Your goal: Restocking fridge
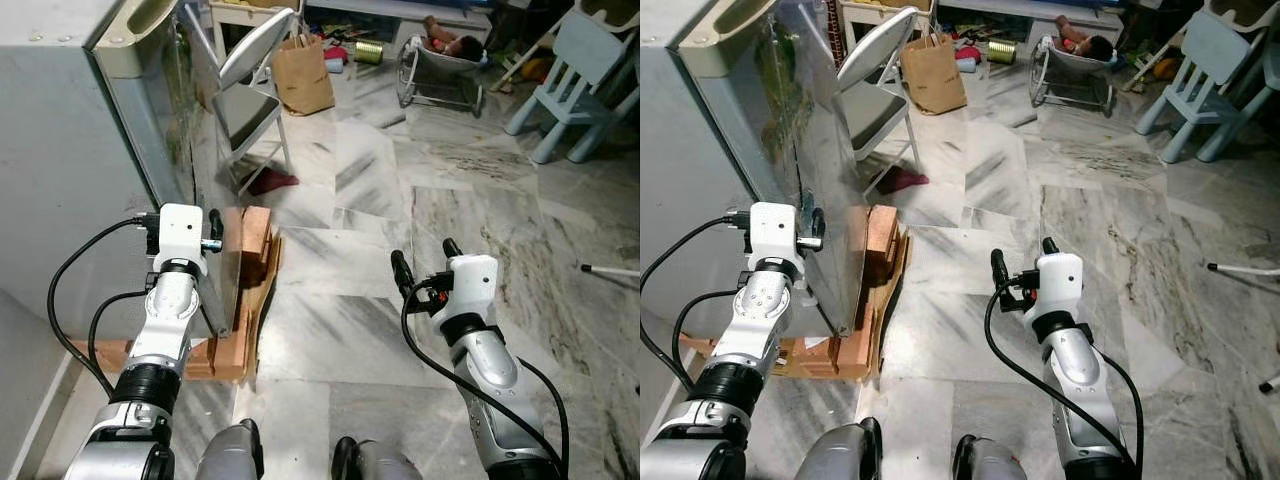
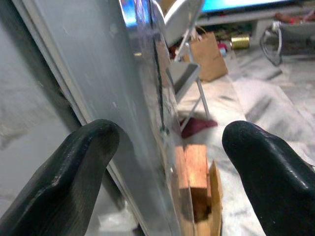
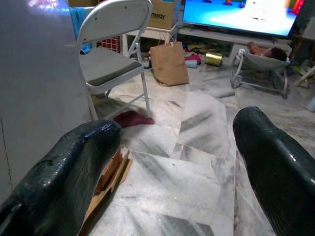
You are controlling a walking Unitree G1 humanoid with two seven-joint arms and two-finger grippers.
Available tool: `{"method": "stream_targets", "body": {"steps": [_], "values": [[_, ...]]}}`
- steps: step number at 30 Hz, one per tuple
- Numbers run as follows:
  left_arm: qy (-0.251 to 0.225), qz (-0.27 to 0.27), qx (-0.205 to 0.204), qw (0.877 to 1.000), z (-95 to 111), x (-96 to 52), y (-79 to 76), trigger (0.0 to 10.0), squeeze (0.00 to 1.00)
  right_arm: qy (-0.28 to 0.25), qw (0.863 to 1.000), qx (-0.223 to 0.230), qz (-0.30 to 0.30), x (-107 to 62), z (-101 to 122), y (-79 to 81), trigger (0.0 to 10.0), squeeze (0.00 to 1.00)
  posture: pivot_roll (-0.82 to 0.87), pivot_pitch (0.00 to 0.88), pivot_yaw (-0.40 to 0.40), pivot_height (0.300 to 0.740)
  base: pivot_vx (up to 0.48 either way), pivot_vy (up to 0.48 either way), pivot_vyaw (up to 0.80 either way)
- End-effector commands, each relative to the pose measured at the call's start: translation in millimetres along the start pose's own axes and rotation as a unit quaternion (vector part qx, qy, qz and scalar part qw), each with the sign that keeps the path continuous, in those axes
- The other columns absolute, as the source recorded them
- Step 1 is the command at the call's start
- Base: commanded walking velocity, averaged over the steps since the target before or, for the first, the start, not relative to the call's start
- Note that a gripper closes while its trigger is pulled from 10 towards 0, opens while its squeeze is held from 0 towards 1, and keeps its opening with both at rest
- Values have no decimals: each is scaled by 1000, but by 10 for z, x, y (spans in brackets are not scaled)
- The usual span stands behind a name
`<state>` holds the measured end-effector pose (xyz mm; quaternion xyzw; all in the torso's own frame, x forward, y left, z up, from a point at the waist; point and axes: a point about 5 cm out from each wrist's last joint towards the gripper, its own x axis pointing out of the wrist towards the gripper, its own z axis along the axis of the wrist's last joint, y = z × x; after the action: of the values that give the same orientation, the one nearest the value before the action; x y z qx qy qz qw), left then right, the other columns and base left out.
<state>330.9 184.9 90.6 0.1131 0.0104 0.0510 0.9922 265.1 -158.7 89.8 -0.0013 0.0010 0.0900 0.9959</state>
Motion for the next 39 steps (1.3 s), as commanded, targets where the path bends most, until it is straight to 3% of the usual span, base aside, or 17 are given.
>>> {"method": "stream_targets", "body": {"steps": [1,7,17,21,32,39], "values": [[18,-1,9,1000,-82,-38,-19,10000,0,0,1000,1,5,-8,21,-9,10000,0,66,117,-77,740,0,0,0],[22,5,12,1000,-90,-27,-34,10000,0,1,1000,4,25,-17,15,43,10000,0,68,118,-77,740,0,0,0],[17,6,12,1000,28,106,-90,10000,0,-5,1000,1,25,-5,38,49,10000,0,62,118,-74,740,0,0,765],[10,-1,1,1000,65,127,-130,10000,0,-4,1000,4,17,-6,35,28,10000,0,60,120,-73,740,0,0,0],[-21,-99,-38,994,177,104,-386,10000,0,1,1000,3,17,-12,15,28,10000,0,60,121,-75,740,0,0,0],[-13,-72,-19,997,165,154,-356,10000,0,3,1000,2,17,-14,16,23,10000,0,53,124,-75,740,0,0,0]]}}
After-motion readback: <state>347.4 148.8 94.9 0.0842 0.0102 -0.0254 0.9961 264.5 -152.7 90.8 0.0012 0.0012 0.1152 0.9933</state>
